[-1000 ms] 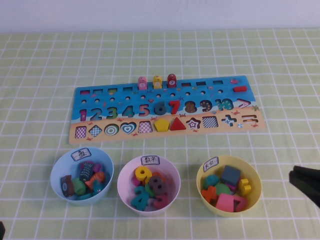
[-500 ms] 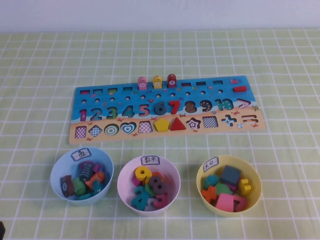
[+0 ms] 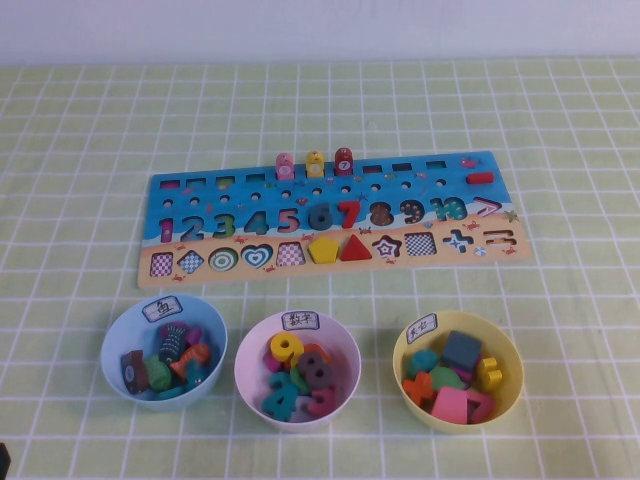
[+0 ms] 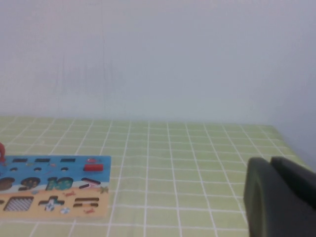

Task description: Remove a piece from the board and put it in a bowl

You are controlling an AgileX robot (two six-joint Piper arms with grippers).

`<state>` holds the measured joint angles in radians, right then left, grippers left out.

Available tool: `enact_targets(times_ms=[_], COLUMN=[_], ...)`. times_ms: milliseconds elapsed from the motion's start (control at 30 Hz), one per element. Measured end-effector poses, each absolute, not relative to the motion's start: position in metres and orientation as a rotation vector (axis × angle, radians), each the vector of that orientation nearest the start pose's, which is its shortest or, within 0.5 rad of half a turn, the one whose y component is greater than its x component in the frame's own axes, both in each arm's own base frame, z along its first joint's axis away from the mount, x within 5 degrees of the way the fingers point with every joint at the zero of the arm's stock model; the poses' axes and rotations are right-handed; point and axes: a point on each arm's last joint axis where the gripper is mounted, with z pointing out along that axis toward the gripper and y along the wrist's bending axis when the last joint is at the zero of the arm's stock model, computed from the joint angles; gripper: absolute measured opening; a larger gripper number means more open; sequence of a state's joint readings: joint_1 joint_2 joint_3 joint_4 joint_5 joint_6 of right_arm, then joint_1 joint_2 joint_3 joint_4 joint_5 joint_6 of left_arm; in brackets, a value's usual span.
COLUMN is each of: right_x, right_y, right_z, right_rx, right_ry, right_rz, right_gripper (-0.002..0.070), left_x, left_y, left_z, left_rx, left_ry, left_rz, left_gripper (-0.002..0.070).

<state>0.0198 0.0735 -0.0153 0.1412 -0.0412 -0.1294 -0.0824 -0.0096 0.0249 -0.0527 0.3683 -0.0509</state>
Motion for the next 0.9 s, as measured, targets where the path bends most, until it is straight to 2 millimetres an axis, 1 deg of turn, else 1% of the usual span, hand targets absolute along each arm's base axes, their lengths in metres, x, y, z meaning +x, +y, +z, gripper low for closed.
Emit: enact_targets(times_ms=[100, 167, 300, 533, 667, 900], right_x=[0.062, 0.060, 0.058, 0.054, 0.053, 0.053], right_y=[0.001, 0.002, 0.001, -0.001, -0.001, -0.001], right_z=[0.214, 0.209, 0.192, 0.176, 0.173, 0.172], right_rx=[-0.034, -0.037, 0.017, 0.057, 0.060, 0.062], right_ry=[1.537, 1.593, 1.666, 1.824, 1.858, 1.862], right_rz=[-0.004, 0.001, 0.036, 0.046, 0.042, 0.043], right_gripper=[-0.0017, -0.0017, -0.0017, -0.0017, -0.0017, -0.0017], left_x=[0.052, 0.052, 0.052, 0.052, 0.052, 0.052], left_y=[-0.006, -0.006, -0.006, -0.006, -0.006, -0.006], left_z=[0.172, 0.172, 0.172, 0.172, 0.172, 0.172], left_rx=[-0.003, -0.003, -0.003, -0.003, -0.003, -0.003], left_ry=[1.869, 1.869, 1.869, 1.869, 1.869, 1.869], left_rz=[-0.144, -0.144, -0.144, -0.144, -0.144, -0.144], left_gripper=[-0.0005, -0.0005, -0.0005, -0.0005, -0.0005, -0.0005])
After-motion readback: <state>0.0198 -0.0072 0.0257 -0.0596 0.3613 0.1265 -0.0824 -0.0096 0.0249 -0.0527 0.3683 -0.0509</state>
